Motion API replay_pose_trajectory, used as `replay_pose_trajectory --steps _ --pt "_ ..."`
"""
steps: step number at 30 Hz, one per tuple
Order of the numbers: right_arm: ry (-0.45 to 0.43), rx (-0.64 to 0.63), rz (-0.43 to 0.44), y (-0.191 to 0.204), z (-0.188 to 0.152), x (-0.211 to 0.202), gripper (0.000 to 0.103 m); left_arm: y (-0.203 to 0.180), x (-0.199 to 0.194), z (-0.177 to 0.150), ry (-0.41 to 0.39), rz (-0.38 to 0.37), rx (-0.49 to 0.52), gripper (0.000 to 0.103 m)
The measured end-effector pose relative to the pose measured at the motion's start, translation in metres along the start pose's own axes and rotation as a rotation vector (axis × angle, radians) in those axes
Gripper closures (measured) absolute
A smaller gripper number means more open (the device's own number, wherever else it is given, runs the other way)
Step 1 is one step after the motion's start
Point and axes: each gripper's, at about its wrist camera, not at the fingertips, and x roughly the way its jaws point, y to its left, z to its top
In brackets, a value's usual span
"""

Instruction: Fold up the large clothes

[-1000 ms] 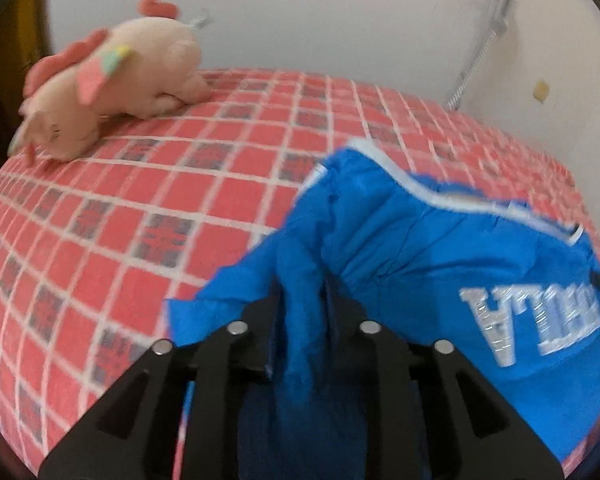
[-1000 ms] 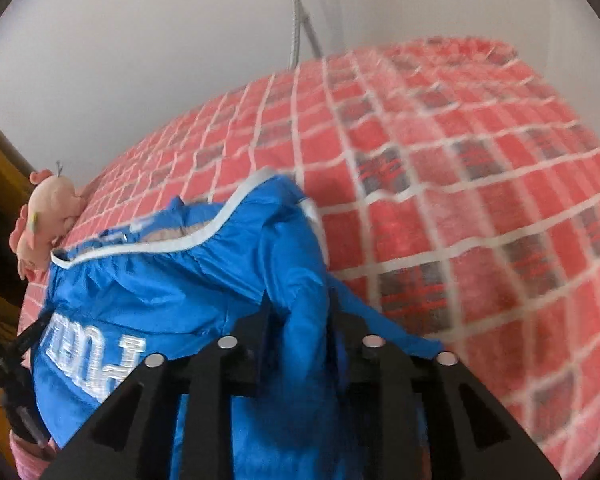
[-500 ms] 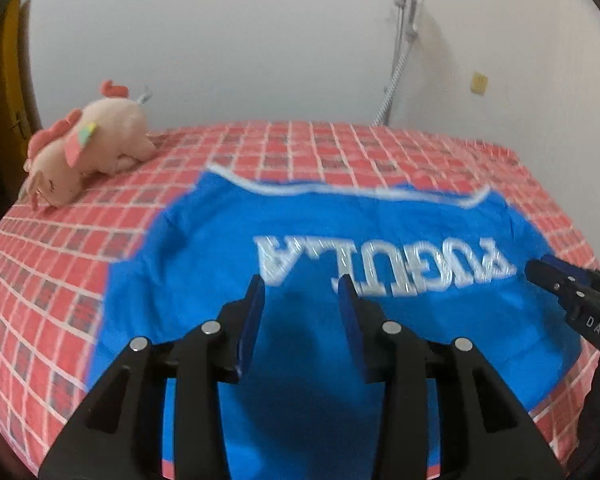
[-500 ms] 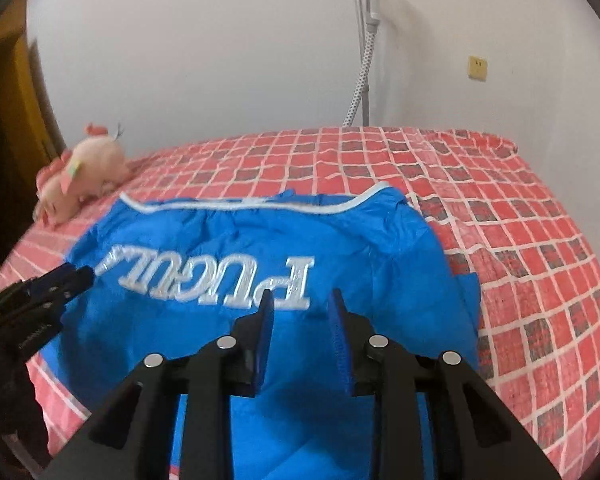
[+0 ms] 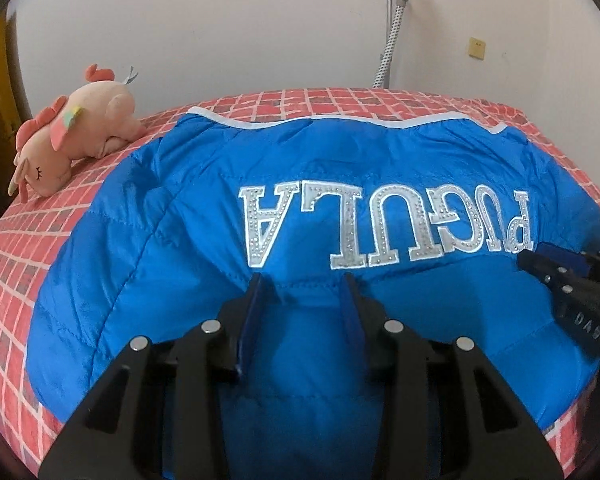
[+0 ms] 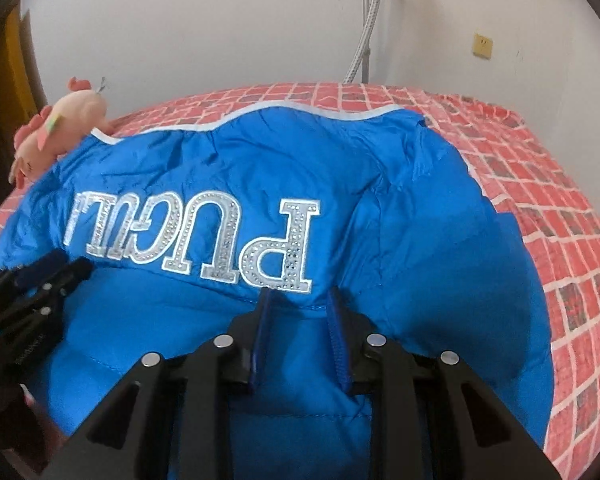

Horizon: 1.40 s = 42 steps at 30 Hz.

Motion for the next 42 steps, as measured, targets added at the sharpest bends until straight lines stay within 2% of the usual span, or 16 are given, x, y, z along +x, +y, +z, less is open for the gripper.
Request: replay_pose_trajectory --steps 5,10,15,29,39,42 --pt "-0.033 -0.009 -0.011 0.002 -0.001 -0.011 0.076 -0.002 -0.008 -0.001 -0.017 0.007 0.002 0.066" --pt "-0.069 -0.019 -0.029 0.008 0.002 -0.038 0.075 -0.012 -0.028 -0.004 -0.054 0.005 0.005 0.066" --pt "-0.041 -0.019 -0.028 0.011 -0.002 -0.034 0.075 -0.017 -0.032 -0.008 -0.06 0.007 0.02 0.065" --pt "-0.037 -0.055 -0.073 0.014 -0.011 -0.013 0.075 -0.014 -0.014 -0.014 -0.014 0.003 0.022 0.065" --pt "-0.017 -0.066 -0.074 0.015 -0.006 -0.018 0.074 -0.02 -0.015 -0.01 -0.001 0.026 0.055 0.065" --pt "0.001 -0.043 -0.034 0.008 0.001 -0.026 0.071 -0.017 -0.018 -0.006 0.015 0.017 0.05 0.062"
